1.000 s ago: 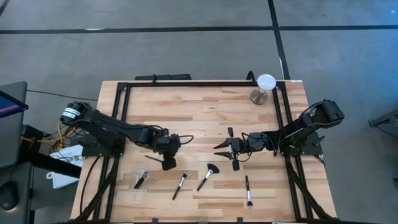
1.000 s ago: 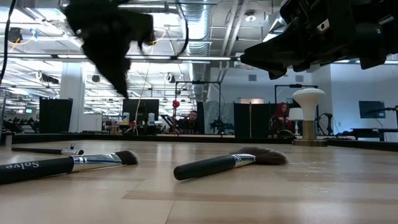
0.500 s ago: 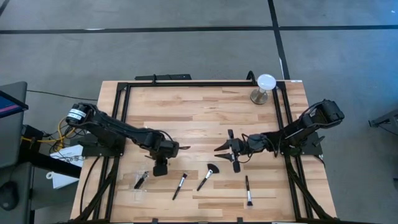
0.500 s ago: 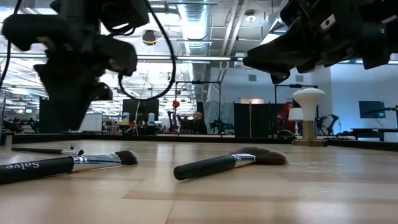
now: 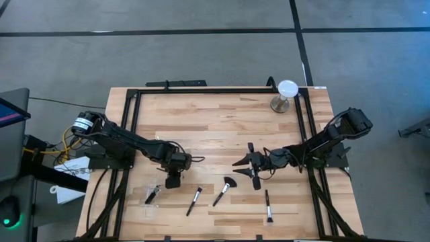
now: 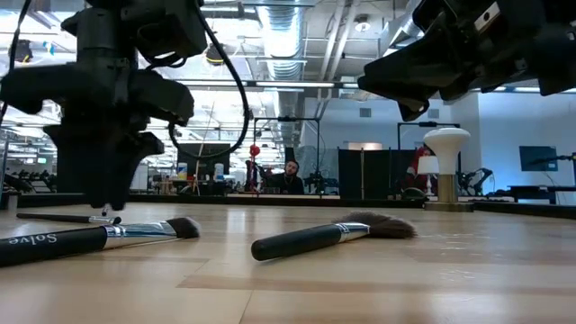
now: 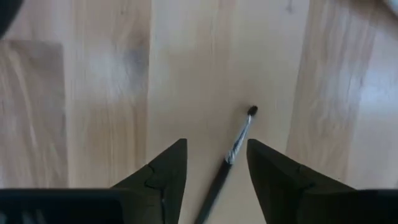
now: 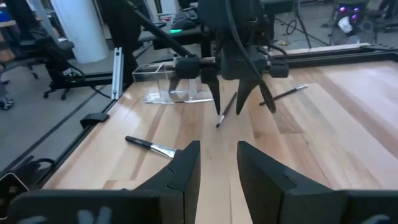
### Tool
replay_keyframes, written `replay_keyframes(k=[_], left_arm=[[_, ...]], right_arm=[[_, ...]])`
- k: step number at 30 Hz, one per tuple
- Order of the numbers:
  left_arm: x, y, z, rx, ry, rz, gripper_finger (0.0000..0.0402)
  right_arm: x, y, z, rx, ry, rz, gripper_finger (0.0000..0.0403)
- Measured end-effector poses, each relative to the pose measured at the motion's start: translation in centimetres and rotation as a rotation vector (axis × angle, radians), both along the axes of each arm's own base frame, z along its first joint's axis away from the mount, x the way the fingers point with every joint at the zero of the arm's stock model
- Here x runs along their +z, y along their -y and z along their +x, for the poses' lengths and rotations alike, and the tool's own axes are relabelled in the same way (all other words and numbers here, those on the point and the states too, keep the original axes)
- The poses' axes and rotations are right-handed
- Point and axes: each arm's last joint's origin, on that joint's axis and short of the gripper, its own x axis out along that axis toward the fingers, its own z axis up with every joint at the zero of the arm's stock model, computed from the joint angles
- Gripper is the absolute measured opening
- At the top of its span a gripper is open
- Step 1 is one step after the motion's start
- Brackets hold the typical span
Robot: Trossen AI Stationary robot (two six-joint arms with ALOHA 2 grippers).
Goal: Put items in baskets/containers
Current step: Put the eyeshadow brush into the transparent organizer
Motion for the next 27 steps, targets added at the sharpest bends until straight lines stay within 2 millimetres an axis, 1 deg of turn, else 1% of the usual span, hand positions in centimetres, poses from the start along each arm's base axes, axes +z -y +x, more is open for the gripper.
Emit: replay_keyframes(k=[6,11,16,22,27], left_arm=[[-0.8,0.3,-0.6,-0.06,-0.006,0.014,0.0156],[-1.0,0.8,-0.9,-0.146,0.013,0.072,0.0146],[-1.0,0.9,-0.8,-0.143,0.041,0.145,0.0133],[-1.0,0.9,-0.8,-0.14,0.046,0.156,0.0111],[-1.5,0.8,-0.5,-0.111,0.03,0.158,0.0096]], right_arm=[[0.0,-0.9,-0.4,-0.017,-0.001,-0.012,0.0098],[-0.1,-0.9,-0.4,-0.039,-0.008,-0.007,0.0098],[-0.2,-0.8,-0.4,-0.042,-0.018,0.001,0.0098],[-0.2,-0.8,-0.4,-0.042,-0.019,0.0,0.0098],[-0.2,-0.8,-0.4,-0.042,-0.02,0.0,0.0098]])
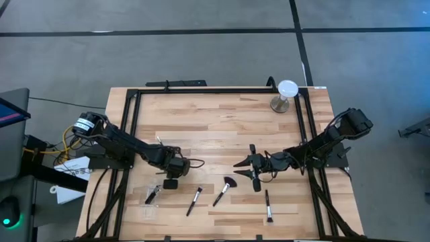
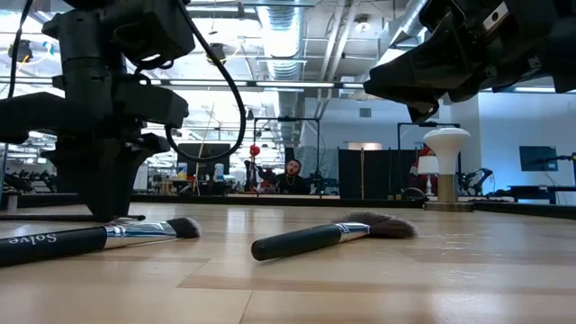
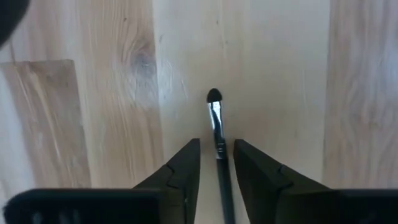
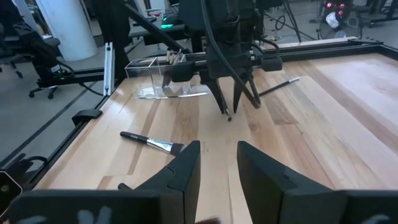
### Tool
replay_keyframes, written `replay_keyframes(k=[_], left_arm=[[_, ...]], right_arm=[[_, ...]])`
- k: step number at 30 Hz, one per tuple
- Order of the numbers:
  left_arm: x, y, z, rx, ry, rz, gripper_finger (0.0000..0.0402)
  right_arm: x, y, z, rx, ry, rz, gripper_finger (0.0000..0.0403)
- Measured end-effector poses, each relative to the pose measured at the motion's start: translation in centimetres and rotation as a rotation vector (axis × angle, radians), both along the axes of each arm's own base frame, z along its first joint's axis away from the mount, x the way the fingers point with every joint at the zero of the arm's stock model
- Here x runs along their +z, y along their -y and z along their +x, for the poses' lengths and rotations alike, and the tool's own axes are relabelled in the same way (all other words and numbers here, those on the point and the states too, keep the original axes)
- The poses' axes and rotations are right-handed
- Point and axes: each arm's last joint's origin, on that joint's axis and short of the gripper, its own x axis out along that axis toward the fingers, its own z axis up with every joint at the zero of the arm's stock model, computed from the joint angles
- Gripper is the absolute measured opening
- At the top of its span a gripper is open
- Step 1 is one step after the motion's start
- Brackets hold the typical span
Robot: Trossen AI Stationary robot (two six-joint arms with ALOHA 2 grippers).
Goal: Put items in baskets/containers
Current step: Put the eyeshadow brush into the transparent organizer
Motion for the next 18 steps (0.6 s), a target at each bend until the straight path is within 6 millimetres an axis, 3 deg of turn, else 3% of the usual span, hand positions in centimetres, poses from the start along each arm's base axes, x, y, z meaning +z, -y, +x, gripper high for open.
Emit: replay_keyframes(k=[13,18], left_arm=[[-0.84,-0.53,0.18,0.091,-0.044,-0.033,0.0091],[-0.83,-0.54,0.23,0.101,-0.038,-0.032,0.0072]], right_arm=[[-0.11,0.01,-0.02,0.0,-0.011,-0.004,0.0098],[-0.12,0.01,-0.02,0.0,-0.011,-0.004,0.0098]])
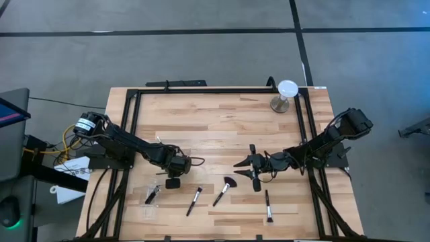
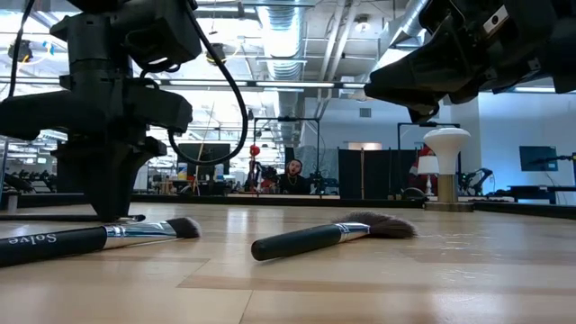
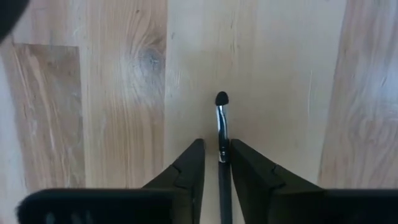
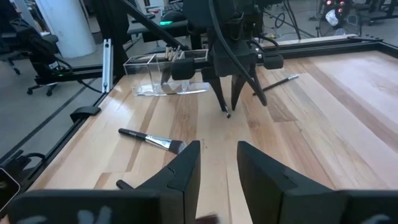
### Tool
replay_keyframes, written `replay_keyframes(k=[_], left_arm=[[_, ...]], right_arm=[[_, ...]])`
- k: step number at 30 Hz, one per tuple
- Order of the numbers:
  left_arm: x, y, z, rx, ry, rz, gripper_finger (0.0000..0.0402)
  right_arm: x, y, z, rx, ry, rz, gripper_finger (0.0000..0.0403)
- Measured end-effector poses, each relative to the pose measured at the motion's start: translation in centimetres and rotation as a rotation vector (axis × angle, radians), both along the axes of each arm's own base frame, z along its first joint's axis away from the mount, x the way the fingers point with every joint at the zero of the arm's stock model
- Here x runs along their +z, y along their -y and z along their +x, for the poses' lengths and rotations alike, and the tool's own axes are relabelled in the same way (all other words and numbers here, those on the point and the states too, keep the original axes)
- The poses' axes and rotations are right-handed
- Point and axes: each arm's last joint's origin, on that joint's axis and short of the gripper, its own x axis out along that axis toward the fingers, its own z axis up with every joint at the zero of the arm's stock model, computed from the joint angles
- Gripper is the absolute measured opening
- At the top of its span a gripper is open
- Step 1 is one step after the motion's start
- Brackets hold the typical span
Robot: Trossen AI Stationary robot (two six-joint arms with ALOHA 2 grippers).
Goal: Put items in baskets/containers
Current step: Put the eyeshadow brush into the transparent organizer
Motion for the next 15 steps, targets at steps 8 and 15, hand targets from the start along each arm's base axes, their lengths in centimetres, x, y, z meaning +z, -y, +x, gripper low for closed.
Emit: replay_keyframes(k=[8,15], left_arm=[[0.0,0.0,0.05,0.035,0.007,-0.008,0.0013],[0.1,-0.02,-0.03,0.019,0.012,-0.007,0.0024]], right_arm=[[-0.03,0.0,-0.01,0.0,-0.003,-0.001,0.0098],[-0.03,0.0,-0.01,0.0,-0.003,-0.001,0.0098]])
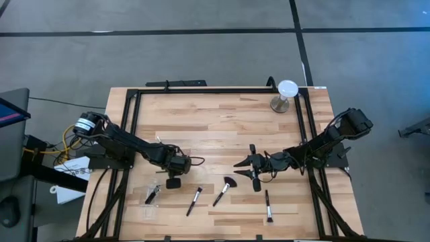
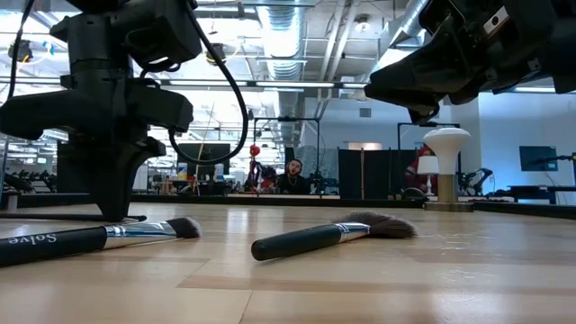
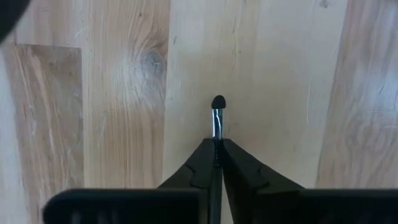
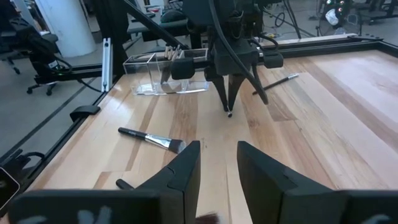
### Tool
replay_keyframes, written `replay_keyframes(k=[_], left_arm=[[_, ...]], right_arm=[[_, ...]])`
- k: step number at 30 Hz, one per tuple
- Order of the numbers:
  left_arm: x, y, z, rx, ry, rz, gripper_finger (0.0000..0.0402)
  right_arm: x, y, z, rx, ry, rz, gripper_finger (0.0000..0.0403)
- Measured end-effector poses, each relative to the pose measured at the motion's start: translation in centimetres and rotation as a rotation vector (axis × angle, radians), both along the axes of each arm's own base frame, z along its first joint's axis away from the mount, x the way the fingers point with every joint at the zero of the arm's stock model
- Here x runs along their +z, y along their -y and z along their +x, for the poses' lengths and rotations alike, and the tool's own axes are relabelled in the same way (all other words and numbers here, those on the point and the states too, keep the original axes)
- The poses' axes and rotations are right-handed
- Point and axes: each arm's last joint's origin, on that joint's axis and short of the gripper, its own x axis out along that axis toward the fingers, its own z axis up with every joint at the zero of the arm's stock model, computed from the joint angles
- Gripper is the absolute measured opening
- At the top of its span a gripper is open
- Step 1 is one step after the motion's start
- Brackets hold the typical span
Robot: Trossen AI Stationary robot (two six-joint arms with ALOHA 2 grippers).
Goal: Put items in baskets/containers
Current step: Put the eyeshadow brush into the transparent organizer
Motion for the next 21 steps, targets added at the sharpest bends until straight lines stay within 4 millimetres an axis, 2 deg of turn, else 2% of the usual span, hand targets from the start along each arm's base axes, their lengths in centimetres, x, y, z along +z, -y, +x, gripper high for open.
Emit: replay_keyframes(k=[6,15,21], left_arm=[[1.8,-0.2,-0.5,-0.011,0.065,-0.008,0.0013],[6.5,-0.4,-1.6,-0.079,0.271,-0.036,0.0016],[9.8,-1.1,-3.1,-0.051,0.438,-0.014,0.0015]], right_arm=[[-0.1,0.0,0.0,0.0,-0.01,-0.004,0.0098],[-0.1,0.0,0.0,0.0,-0.014,-0.005,0.0098],[-0.1,0.0,0.0,0.0,-0.014,-0.005,0.0098]])
